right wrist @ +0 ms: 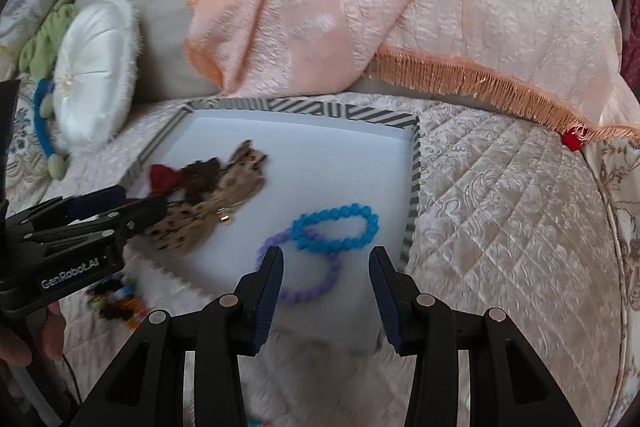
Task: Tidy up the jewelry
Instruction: 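Withdraw both open tools from the tray toward the remaining bracelets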
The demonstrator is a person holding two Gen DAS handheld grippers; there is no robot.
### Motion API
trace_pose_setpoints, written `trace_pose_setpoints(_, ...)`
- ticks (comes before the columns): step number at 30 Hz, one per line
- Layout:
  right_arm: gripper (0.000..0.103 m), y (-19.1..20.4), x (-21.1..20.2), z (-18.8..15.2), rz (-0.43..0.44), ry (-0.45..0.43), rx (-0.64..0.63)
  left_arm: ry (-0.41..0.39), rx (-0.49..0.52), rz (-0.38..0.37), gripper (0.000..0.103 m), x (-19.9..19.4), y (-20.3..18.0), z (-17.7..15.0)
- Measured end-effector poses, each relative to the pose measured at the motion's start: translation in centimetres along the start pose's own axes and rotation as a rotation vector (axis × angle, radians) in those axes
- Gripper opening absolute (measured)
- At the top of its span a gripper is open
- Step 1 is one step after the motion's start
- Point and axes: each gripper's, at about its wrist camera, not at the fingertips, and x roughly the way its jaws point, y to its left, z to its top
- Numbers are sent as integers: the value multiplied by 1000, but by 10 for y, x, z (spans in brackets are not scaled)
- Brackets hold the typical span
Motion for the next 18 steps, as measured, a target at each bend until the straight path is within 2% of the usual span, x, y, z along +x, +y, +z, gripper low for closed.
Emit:
trace_pose_setpoints(12,51,30,-69,-49,45,-45,-7,-78,37,-20,62,-82,-2,-50)
trace_pose_setpoints(18,54,31,-97,-67,37,-58,-8,-73,7,-56,64,-112,20,-74)
